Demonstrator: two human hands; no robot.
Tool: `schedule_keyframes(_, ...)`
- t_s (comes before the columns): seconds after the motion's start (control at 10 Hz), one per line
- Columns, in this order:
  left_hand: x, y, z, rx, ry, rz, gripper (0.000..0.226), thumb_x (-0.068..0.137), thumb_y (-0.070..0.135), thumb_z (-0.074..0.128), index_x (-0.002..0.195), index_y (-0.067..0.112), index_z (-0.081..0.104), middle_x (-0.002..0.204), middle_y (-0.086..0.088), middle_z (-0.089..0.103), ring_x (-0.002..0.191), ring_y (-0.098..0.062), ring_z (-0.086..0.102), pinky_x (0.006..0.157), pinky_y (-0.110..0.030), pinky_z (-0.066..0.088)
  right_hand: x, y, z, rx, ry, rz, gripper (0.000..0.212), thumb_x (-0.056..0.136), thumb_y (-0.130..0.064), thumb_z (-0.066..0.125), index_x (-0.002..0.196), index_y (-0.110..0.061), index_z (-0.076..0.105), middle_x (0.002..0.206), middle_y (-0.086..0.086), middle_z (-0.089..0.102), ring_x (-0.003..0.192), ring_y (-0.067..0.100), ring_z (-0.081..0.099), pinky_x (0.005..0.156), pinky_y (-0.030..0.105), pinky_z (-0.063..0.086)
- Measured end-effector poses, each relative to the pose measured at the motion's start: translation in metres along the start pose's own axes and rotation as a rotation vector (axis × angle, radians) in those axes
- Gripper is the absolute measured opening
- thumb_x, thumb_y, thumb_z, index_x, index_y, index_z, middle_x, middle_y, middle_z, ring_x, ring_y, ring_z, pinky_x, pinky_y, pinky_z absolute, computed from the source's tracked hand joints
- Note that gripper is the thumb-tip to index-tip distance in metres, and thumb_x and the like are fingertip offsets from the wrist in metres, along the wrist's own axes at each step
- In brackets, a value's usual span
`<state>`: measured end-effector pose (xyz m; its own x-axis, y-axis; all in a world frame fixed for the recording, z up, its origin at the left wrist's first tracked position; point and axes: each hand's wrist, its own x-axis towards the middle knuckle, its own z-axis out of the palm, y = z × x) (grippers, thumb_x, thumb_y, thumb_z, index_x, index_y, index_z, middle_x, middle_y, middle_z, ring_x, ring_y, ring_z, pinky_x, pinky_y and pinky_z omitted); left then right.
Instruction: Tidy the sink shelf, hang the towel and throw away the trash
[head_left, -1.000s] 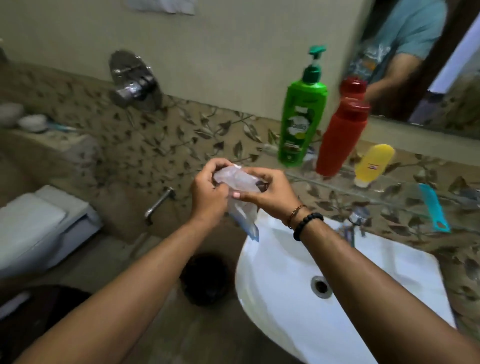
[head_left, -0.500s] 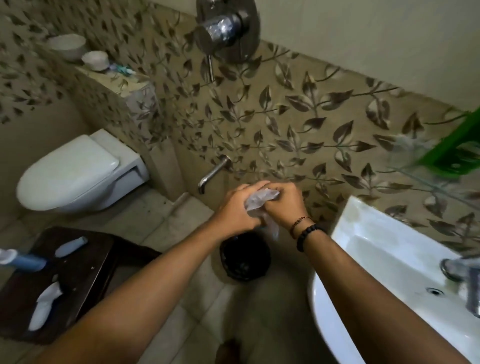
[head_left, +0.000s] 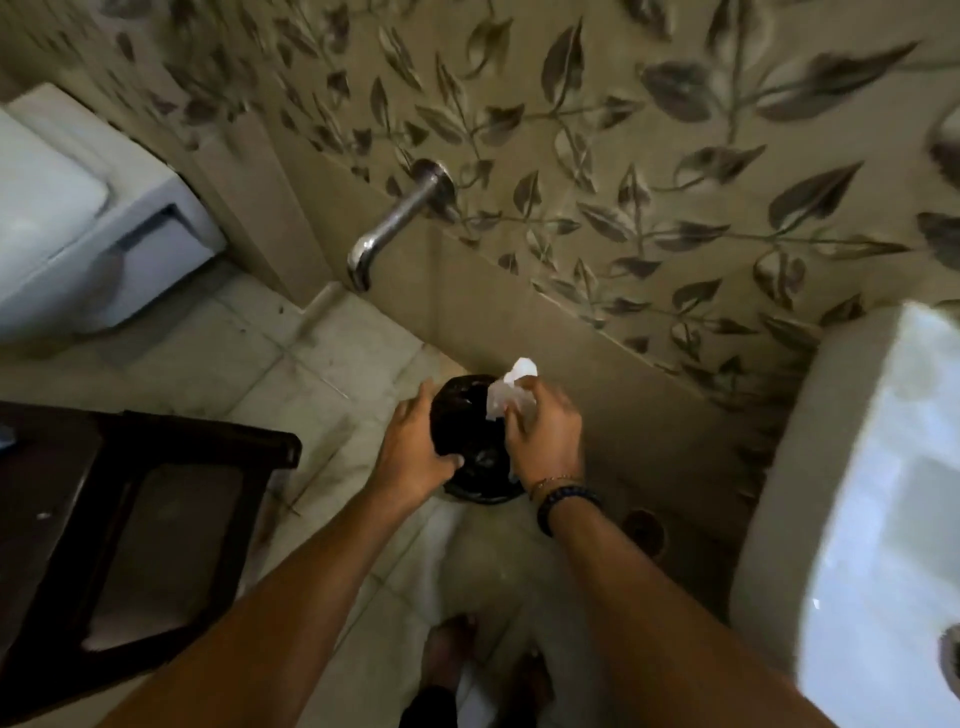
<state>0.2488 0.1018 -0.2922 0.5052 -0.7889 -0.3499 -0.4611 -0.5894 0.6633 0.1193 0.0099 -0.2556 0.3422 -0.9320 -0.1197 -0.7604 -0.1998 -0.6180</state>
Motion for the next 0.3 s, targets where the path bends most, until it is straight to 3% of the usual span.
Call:
schedule_keyframes(0.1,0.006,-0.067,0.035,0.009,-0.032,-0.018,0.107,0.072,0.017,0.083,0.155,0.023,0.016,0.139,-0.014,0.048,0.125,-0.031,0.050,0.094,-0.028,0.039,0.020,0.051,0.057,-0.054,-0.271,0.092,0.046,0.086,-0.017,0.069,0.130,-0.015,0.056,0.136,0.013,0.053,0.119,0.032,0.055,0.099,0.037,0.047)
schedule_keyframes(0.2,0.006,-0.114,0.046,0.064,-0.069,-0.021,0.094,0.077,0.022,0.079,0.153,0.018,0.024,0.136,-0.014,0.050,0.124,-0.029,0.051,0.094,-0.027,0.040,0.029,0.088,0.085,-0.056,-0.482,0.207,0.057,0.087,-0.013,0.068,0.141,-0.018,0.051,0.152,0.015,0.040,0.135,0.035,0.042,0.111,0.039,0.038)
schedule_keyframes(0.3,0.009,-0.128,0.044,0.079,-0.050,-0.052,0.075,0.080,0.020,0.076,0.146,0.013,0.040,0.132,-0.014,0.056,0.120,-0.029,0.055,0.096,-0.030,0.043,0.029,0.102,0.090,0.008,-0.341,0.272,0.047,0.086,-0.002,0.065,0.132,-0.013,0.061,0.140,0.016,0.056,0.128,0.033,0.052,0.110,0.039,0.041)
